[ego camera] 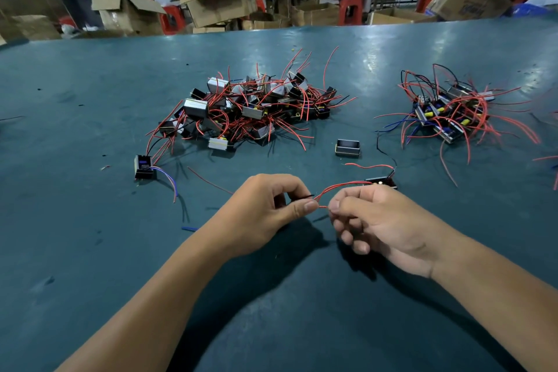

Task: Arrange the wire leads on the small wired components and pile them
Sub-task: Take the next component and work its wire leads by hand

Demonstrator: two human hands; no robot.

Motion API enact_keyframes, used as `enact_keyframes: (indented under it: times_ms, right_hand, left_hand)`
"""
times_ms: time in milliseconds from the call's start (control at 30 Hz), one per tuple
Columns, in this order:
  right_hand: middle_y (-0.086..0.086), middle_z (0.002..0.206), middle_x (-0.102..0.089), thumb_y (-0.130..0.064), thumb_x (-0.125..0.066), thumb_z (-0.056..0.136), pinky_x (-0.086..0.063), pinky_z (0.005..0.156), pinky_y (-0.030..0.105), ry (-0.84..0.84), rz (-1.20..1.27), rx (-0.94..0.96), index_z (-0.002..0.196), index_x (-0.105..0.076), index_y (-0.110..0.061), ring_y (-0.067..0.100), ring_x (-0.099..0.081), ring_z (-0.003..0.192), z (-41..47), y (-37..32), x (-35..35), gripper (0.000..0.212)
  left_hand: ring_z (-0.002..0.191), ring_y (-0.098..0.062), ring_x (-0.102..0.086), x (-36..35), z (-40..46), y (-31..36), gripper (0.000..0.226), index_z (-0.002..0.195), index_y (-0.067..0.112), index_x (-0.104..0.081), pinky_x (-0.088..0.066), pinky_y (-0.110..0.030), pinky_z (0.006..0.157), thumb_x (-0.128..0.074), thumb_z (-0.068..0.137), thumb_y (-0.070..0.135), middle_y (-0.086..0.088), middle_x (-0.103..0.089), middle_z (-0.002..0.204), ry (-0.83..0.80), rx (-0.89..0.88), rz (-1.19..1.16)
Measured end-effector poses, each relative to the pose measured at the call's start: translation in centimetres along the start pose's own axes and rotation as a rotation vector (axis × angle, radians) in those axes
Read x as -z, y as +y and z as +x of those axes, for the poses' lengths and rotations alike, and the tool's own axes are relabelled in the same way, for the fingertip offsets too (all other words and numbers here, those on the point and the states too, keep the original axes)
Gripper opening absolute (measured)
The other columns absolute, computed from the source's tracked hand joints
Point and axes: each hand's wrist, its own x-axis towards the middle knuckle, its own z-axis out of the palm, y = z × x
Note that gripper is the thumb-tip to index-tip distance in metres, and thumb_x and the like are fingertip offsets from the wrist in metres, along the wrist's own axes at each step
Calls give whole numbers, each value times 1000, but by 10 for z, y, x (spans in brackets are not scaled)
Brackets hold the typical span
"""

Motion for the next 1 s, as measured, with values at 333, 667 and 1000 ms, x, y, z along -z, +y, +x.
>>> enact_keyframes:
  times_ms: [333,667,1000]
  right_hand:
    - [-5,57,-50,-7,-63,79,-32,52,17,262,-946,778,68,-54,-17,11,-43,55,1,-5,28,17]
    - [-1,72,-61,-16,-67,82,-50,53,36,339,-1229,1073,84,-66,-8,20,-59,62,5,7,4,8]
    - [-2,74,-61,-12,-60,85,-46,59,37,281,-1160,955,86,-63,-10,18,-54,63,8,-1,21,4]
  left_hand:
    - [53,-12,-41,7,-1,-6,25,82,26,-66,-35,-31,54,-64,88,49,-4,-51,58,6,39,-69]
    - [52,-12,-36,3,1,-9,26,79,24,-68,-29,-26,51,-65,90,48,6,-45,57,-38,57,-167]
    - [53,-15,-33,3,1,-10,29,79,19,-68,-29,-25,51,-66,88,47,4,-41,57,-20,68,-201]
